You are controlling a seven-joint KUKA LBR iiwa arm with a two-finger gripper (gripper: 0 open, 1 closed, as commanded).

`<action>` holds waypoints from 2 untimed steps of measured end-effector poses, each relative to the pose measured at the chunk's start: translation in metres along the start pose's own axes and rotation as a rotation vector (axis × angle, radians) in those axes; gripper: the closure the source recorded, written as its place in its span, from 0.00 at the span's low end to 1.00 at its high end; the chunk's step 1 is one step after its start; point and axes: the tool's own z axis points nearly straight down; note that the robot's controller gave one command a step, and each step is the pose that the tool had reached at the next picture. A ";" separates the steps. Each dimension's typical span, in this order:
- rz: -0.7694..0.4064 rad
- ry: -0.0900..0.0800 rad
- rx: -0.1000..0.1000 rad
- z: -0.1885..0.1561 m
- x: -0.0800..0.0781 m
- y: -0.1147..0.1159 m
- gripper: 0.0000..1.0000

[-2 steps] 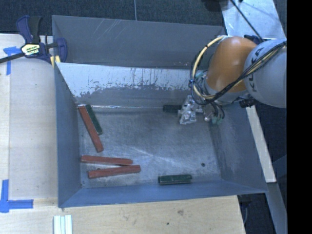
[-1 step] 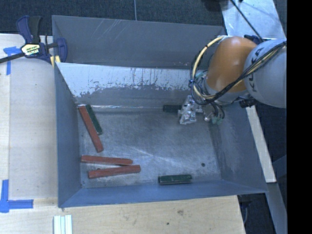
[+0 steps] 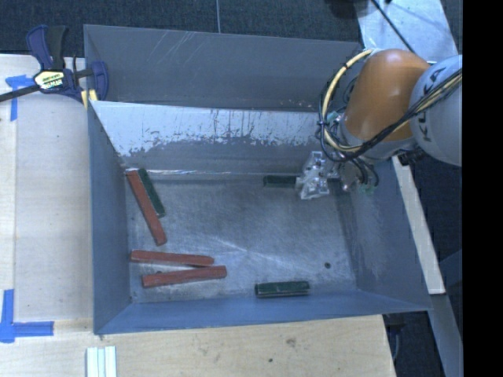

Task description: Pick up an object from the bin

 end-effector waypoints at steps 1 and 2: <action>0.018 0.000 -0.001 -0.018 0.023 0.079 0.00; 0.019 0.000 -0.001 -0.018 0.023 0.079 0.00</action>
Offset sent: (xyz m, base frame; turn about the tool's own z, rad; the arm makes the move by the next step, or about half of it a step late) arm 0.0000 0.0000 0.0000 0.0000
